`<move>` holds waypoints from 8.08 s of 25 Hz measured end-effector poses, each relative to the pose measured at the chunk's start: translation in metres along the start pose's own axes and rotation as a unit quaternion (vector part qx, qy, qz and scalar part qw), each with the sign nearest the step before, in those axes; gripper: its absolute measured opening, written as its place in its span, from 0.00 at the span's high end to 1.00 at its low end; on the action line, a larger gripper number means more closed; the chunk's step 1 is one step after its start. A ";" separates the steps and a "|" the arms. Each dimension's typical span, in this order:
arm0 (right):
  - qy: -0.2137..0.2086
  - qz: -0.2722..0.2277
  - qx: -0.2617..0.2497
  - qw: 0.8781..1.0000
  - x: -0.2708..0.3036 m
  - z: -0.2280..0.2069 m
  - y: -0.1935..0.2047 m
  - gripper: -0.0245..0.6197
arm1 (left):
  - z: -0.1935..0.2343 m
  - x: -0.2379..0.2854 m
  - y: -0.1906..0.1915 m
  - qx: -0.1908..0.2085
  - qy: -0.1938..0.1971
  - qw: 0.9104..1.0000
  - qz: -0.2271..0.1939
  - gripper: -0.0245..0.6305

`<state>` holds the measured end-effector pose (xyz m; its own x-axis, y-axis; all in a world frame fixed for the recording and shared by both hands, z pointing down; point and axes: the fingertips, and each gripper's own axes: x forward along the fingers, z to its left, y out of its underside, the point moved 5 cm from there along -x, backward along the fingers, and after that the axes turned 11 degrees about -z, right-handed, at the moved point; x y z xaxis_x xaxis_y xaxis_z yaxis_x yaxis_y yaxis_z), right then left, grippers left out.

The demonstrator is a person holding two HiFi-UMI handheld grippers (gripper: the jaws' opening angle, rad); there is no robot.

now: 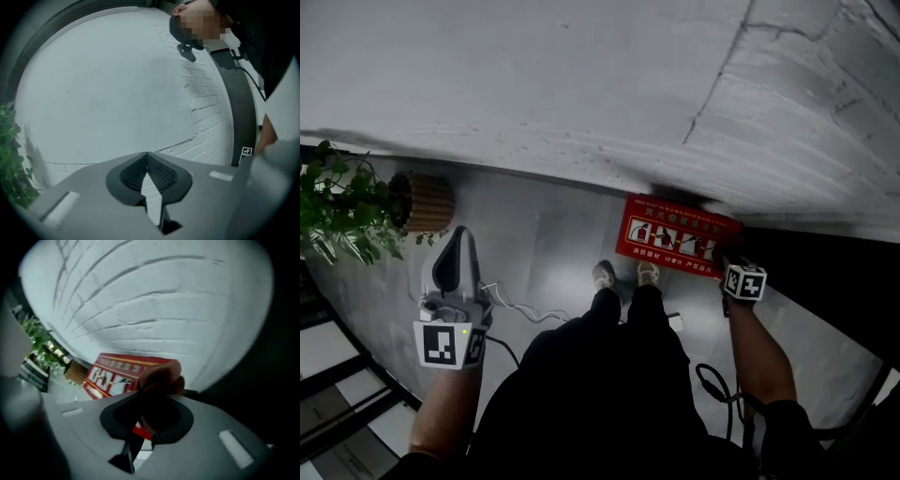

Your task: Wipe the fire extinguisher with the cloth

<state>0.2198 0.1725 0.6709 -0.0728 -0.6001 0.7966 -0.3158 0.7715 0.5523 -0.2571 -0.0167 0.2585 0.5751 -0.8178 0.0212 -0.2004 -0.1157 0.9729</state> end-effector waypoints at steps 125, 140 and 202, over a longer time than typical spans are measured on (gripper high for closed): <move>0.017 0.025 0.116 0.993 -0.011 -0.062 0.031 0.88 | -0.027 0.034 0.002 0.005 0.044 0.999 0.001 0.97; -0.306 0.076 -0.059 0.947 0.113 0.274 -0.015 0.88 | 0.057 -0.050 0.004 0.053 -0.059 0.996 0.050 0.97; -0.001 -0.437 -0.080 0.896 -0.239 0.108 -0.193 0.96 | -0.140 0.123 -0.006 -0.084 0.209 0.965 -0.137 0.97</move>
<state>0.1961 0.1440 0.3471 0.1344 -0.9900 0.0423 -0.1144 0.0269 0.9931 -0.0741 -0.0376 0.2878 0.8644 -0.4672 -0.1856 0.1159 -0.1740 0.9779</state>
